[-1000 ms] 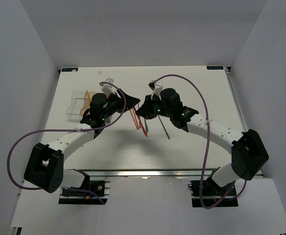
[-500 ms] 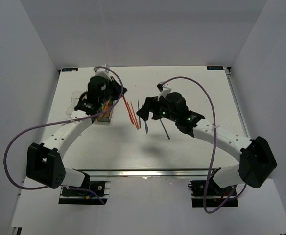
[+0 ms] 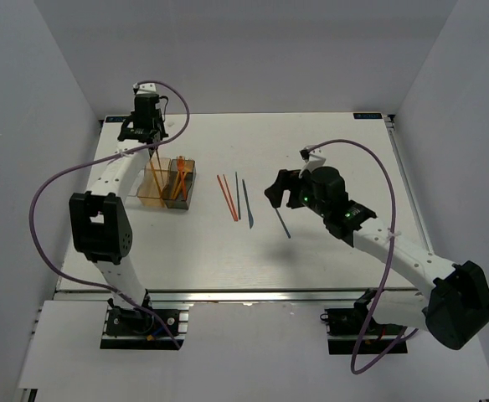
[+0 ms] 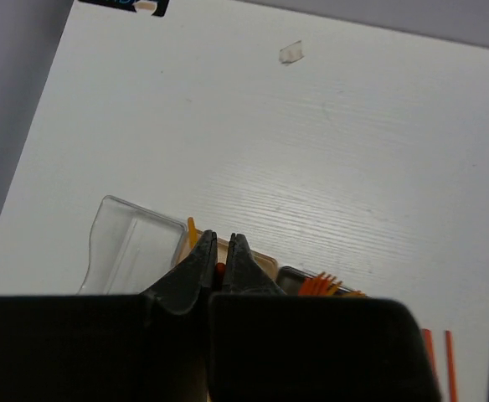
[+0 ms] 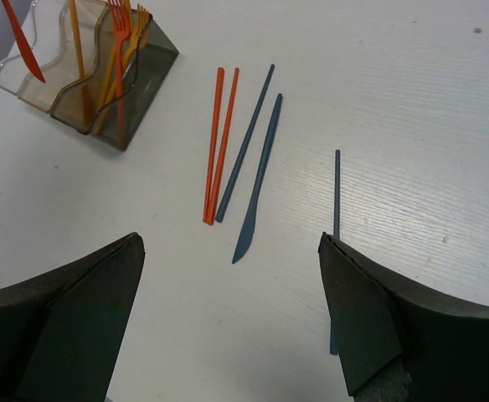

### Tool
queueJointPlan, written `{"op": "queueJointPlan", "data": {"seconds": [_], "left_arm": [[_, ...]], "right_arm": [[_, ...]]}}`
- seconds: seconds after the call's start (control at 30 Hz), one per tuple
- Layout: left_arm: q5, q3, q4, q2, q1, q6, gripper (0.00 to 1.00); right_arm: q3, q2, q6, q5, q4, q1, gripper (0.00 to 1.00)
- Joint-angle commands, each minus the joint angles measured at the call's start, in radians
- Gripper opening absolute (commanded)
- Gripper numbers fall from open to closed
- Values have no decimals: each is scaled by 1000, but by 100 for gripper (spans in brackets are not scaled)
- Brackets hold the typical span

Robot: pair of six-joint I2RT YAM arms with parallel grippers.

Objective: Sort the eating utensils into containers

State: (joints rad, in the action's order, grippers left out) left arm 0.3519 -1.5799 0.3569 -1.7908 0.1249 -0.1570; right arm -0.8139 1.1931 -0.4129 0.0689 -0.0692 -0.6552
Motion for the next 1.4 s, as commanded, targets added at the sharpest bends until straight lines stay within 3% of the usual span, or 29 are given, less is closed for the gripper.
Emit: {"op": "queueJointPlan", "data": {"seconds": [0.0,0.33,0.43,0.6,0.73,0.77,0.83,0.87,0.97,1.0,1.03,1.3,1.37], "left_arm": [[53,-48,10,-22,-33,83,0],[-10,18,-65,-90,-94,40,0],[-16,44,-87,-97,-96,36,9],[-54,67,-113,-110,-107,28,13],[-62,70,-104,-110,-107,24,32],[-45,78,-95,-101,-107,19,43],[-36,95,-95,-82,-107,7,52],[-31,118,-96,-72,-105,4,63],[-4,126,-66,-19,-105,-9,71],[10,124,-53,13,-105,-25,88],[12,121,-41,34,-105,-35,96],[-47,196,86,347,-94,-125,98],[-57,282,91,467,-94,-130,98]], "right_arm": [[9,-27,46,0,-6,15,89],[16,3,54,-53,-9,31,89],[15,11,52,-54,-15,29,89],[4,25,48,-60,-20,31,89],[4,23,48,-60,-17,29,89],[2,25,48,-60,-18,31,89],[-4,37,48,-58,-18,29,89],[-17,48,51,-60,-15,29,89],[-60,123,57,-98,12,28,89],[-98,146,60,-96,20,23,89],[-119,199,60,-86,31,8,89],[-451,517,91,179,235,-144,89],[-520,588,92,212,241,-176,84]]}}
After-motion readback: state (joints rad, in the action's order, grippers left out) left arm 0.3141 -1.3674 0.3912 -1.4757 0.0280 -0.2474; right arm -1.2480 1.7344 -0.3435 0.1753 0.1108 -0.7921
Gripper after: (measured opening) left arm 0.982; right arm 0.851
